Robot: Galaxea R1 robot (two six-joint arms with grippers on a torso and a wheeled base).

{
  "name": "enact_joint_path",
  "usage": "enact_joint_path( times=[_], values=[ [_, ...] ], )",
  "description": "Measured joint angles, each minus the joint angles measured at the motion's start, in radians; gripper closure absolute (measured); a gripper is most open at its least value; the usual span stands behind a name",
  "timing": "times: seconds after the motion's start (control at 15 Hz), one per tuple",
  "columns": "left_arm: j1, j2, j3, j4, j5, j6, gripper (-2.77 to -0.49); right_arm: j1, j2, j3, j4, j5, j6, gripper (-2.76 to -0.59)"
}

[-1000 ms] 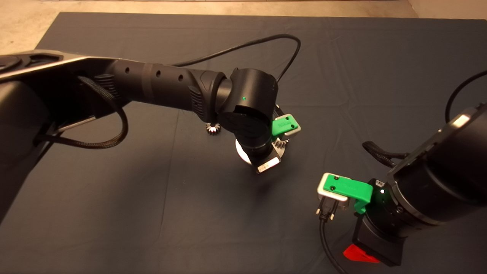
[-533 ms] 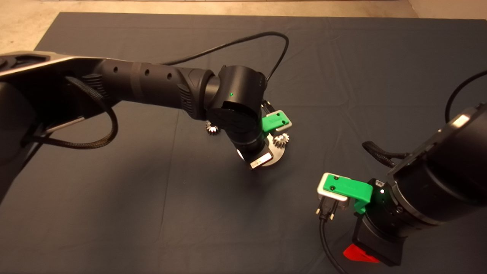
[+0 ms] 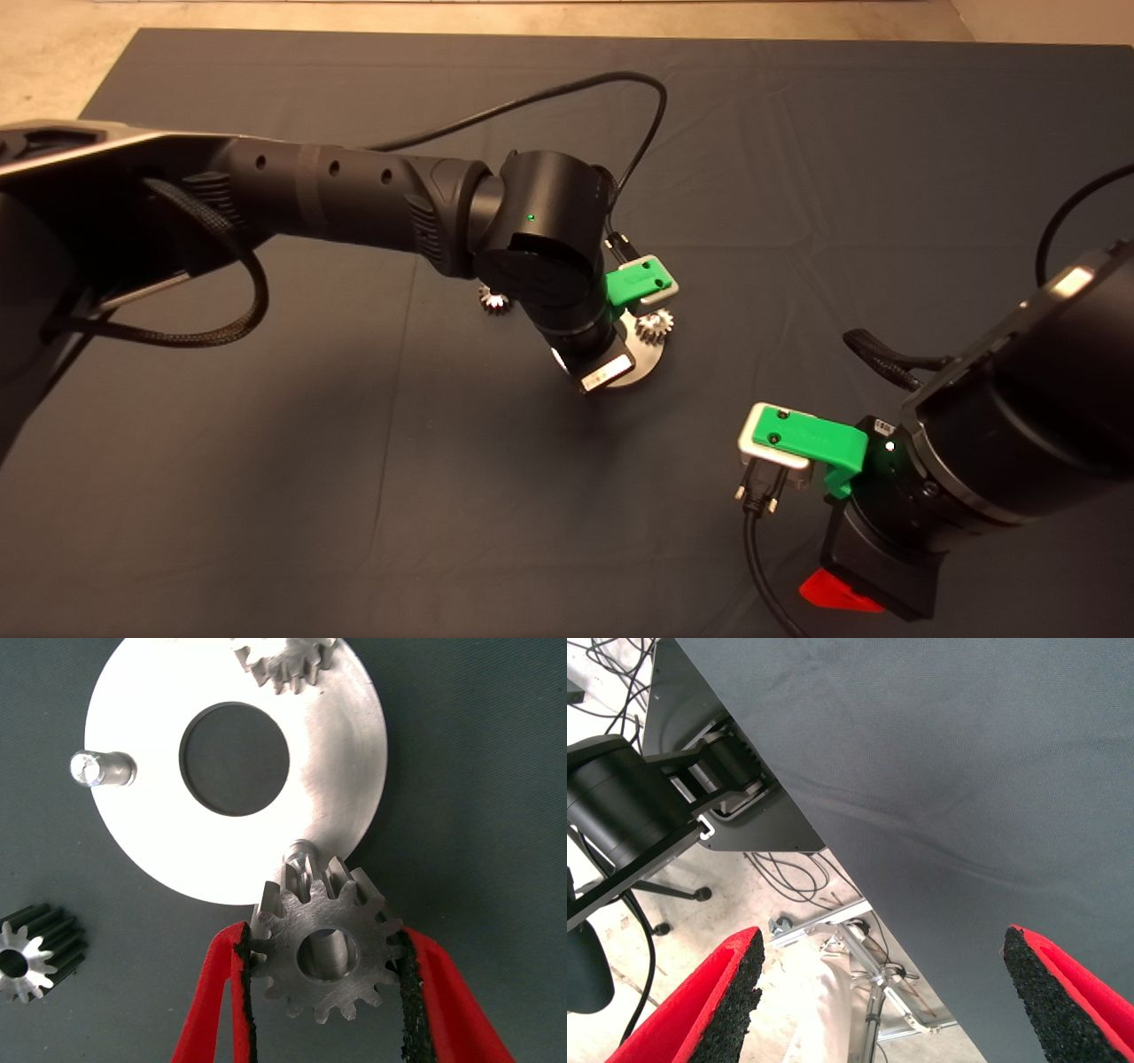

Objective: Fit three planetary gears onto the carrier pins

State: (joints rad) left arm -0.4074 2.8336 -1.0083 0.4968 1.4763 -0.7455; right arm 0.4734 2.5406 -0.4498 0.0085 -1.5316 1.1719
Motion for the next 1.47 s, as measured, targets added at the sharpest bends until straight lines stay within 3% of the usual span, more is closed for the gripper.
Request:
enact_joint_path(
  times=[0.27,0.73,1.13,1.47],
  values=[
    [0.010,0.018,0.000,0.001,-0.021,0.000,-0.71,0.000,0.003,0.000,0.000,0.000,0.000,-2.00],
    [0.037,0.011,-0.005,0.001,-0.019,0.008,-0.70,-0.005,0.014,0.000,0.000,0.000,0.000,-2.00],
    [0.037,-0.030,-0.018,0.002,-0.017,0.040,-0.70,-0.005,0.016,0.000,0.000,0.000,0.000,-2.00],
    [0.037,-0.030,-0.029,0.004,-0.023,0.052,-0.70,-0.005,0.017,0.000,0.000,-0.001,0.000,-2.00]
  ],
)
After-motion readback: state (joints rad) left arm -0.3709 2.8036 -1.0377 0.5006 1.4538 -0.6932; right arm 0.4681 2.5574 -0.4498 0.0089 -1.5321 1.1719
